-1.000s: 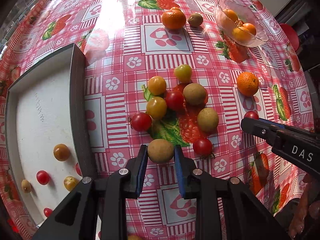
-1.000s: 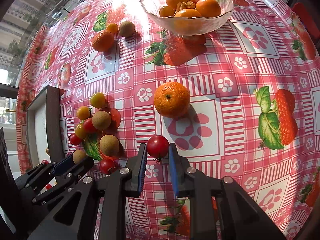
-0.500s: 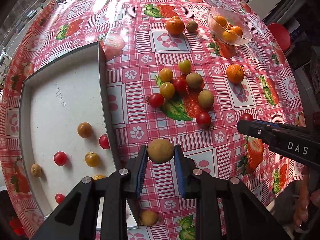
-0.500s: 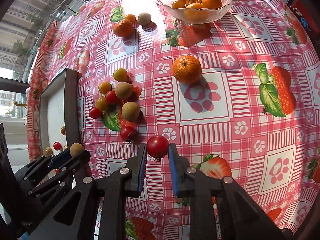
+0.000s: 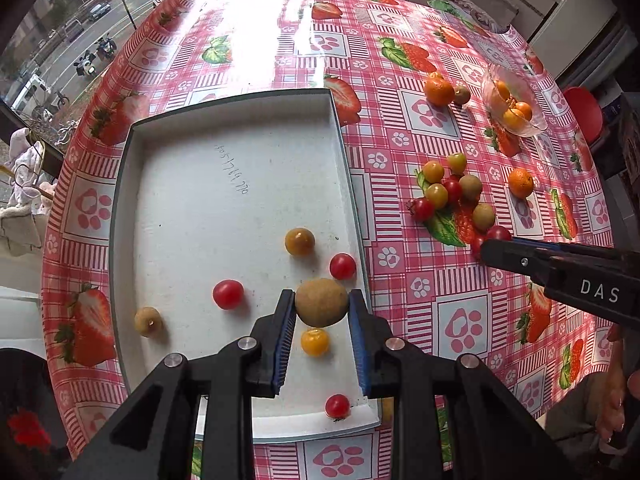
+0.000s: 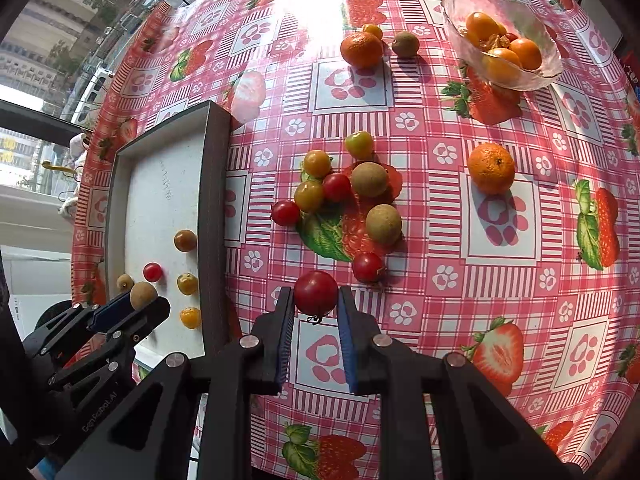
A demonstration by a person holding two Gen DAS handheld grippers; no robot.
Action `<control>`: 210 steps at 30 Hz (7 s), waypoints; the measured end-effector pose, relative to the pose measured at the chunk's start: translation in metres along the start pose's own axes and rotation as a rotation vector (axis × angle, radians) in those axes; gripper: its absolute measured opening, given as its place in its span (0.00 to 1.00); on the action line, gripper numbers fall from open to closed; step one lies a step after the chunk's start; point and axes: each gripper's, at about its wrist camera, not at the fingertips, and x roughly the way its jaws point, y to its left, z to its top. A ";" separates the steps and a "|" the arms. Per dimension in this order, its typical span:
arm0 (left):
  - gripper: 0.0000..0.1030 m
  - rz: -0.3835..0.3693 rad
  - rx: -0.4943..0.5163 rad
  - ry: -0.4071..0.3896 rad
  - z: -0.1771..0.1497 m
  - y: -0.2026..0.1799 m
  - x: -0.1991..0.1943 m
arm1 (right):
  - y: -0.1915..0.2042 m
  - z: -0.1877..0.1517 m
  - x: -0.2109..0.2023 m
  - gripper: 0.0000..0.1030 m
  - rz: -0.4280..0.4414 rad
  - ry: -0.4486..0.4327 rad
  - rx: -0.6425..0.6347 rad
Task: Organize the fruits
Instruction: 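Carry both held fruits over the white tray, then open both tools to drop the fruits into the tray, then move both open tools back over the fruits on the tablecloth, then grasp a red tomato with the left tool while the right tool grasps an orange mandarin, then carry the tomato and mandarin over the white tray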
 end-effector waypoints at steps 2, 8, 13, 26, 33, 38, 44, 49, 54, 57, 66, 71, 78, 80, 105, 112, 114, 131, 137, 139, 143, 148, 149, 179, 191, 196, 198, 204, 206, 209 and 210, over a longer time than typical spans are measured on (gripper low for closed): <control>0.27 0.010 -0.026 -0.006 0.003 0.015 -0.001 | 0.017 0.006 0.003 0.22 0.006 0.001 -0.031; 0.27 0.049 -0.075 -0.013 0.012 0.053 0.006 | 0.066 0.021 0.015 0.22 0.025 0.012 -0.118; 0.27 0.080 -0.092 -0.002 0.021 0.078 0.021 | 0.098 0.035 0.032 0.22 0.035 0.034 -0.171; 0.27 0.113 -0.090 0.043 0.038 0.097 0.058 | 0.133 0.060 0.073 0.22 -0.015 0.085 -0.234; 0.27 0.123 -0.070 0.054 0.033 0.094 0.067 | 0.133 0.062 0.091 0.22 -0.059 0.112 -0.236; 0.28 0.120 -0.063 0.059 0.033 0.095 0.068 | 0.140 0.058 0.103 0.24 -0.070 0.129 -0.245; 0.79 0.166 -0.065 0.029 0.034 0.093 0.065 | 0.146 0.063 0.115 0.29 -0.058 0.144 -0.228; 0.79 0.176 -0.051 0.056 0.028 0.092 0.066 | 0.146 0.060 0.110 0.54 -0.001 0.147 -0.228; 0.79 0.177 -0.049 0.056 0.023 0.087 0.062 | 0.157 0.058 0.099 0.82 0.034 0.132 -0.223; 0.79 0.175 -0.044 0.049 0.020 0.083 0.058 | 0.152 0.057 0.088 0.82 0.038 0.115 -0.206; 0.79 0.157 0.027 0.052 0.017 0.047 0.050 | 0.109 0.045 0.056 0.82 0.052 0.067 -0.126; 0.79 0.132 0.080 0.036 0.014 0.017 0.046 | 0.066 0.032 0.040 0.82 0.025 0.057 -0.060; 0.79 0.082 0.158 0.000 0.023 -0.036 0.031 | -0.002 0.010 0.035 0.82 -0.045 0.071 0.074; 0.79 0.065 0.184 -0.013 0.027 -0.051 0.028 | -0.022 0.004 0.031 0.82 -0.060 0.069 0.113; 0.79 0.088 0.345 0.089 0.059 -0.132 0.105 | -0.111 0.031 0.018 0.82 -0.114 0.003 0.225; 0.79 0.081 0.321 0.096 0.067 -0.129 0.115 | -0.120 0.052 0.028 0.82 -0.140 -0.002 0.209; 0.72 0.062 0.309 0.099 0.070 -0.127 0.115 | -0.120 0.057 0.031 0.82 -0.145 -0.009 0.200; 0.28 0.003 0.250 0.098 0.073 -0.120 0.106 | -0.111 0.073 0.026 0.38 -0.142 -0.053 0.134; 0.28 -0.013 0.250 0.078 0.064 -0.120 0.090 | -0.113 0.048 0.011 0.38 -0.108 -0.060 0.139; 0.28 -0.014 0.252 0.075 0.063 -0.120 0.088 | -0.111 0.041 0.007 0.38 -0.098 -0.059 0.137; 0.28 0.007 0.242 0.088 0.059 -0.118 0.093 | -0.108 0.026 0.004 0.38 -0.088 -0.049 0.134; 0.28 0.010 0.248 0.080 0.059 -0.119 0.094 | -0.105 0.011 0.005 0.38 -0.086 -0.029 0.147; 0.28 0.003 0.251 0.077 0.058 -0.121 0.093 | -0.105 0.010 0.005 0.38 -0.085 -0.027 0.148; 0.25 -0.050 0.068 -0.058 0.048 -0.024 0.015 | -0.013 0.015 -0.007 0.38 -0.029 -0.020 0.022; 0.25 0.035 -0.057 -0.071 0.067 0.058 0.021 | 0.072 0.049 0.018 0.38 0.006 -0.002 -0.094; 0.25 0.101 -0.090 -0.044 0.081 0.089 0.042 | 0.102 0.064 0.038 0.38 0.023 0.013 -0.132; 0.25 0.126 -0.091 -0.029 0.086 0.096 0.051 | 0.113 0.071 0.047 0.38 0.025 0.019 -0.147; 0.25 0.143 -0.087 0.027 0.090 0.106 0.073 | 0.135 0.087 0.082 0.38 -0.012 0.059 -0.186; 0.25 0.138 -0.088 0.046 0.089 0.107 0.078 | 0.137 0.088 0.094 0.38 -0.027 0.082 -0.192; 0.27 0.130 -0.094 0.053 0.088 0.109 0.081 | 0.147 0.088 0.103 0.39 -0.042 0.094 -0.230; 0.39 0.126 -0.091 0.057 0.088 0.109 0.081 | 0.149 0.088 0.105 0.39 -0.053 0.099 -0.242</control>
